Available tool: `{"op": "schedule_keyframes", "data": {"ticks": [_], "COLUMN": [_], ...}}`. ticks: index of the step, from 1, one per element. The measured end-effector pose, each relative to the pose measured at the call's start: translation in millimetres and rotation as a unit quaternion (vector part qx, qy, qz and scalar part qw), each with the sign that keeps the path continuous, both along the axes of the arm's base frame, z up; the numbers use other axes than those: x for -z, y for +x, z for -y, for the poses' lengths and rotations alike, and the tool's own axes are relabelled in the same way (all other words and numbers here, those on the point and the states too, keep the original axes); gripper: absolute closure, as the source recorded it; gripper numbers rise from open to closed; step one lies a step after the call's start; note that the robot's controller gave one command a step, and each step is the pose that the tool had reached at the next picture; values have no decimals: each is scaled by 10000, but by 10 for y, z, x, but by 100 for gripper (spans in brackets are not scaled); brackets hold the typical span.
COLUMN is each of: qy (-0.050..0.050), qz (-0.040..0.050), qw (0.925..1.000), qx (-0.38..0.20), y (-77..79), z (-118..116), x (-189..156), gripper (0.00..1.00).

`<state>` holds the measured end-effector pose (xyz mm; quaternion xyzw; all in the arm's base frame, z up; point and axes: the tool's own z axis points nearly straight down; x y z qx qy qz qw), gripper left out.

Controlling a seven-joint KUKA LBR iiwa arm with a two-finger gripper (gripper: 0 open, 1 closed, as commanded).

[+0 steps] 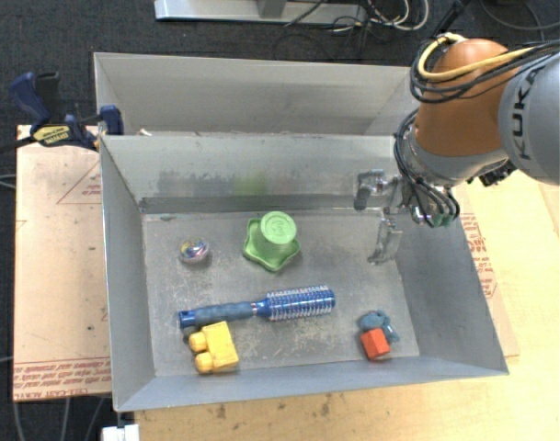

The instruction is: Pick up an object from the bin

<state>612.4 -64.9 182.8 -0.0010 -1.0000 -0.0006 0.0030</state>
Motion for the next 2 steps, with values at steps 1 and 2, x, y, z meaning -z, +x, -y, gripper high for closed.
{"op": "schedule_keyframes", "data": {"ticks": [1, 2], "qy": [17, 5], "qz": [-4, 15], "qw": [9985, 9901], "qx": [-553, -1404], "y": [-342, -1114], "z": [-989, -975], "x": [1012, 929], "gripper": [0, 0]}}
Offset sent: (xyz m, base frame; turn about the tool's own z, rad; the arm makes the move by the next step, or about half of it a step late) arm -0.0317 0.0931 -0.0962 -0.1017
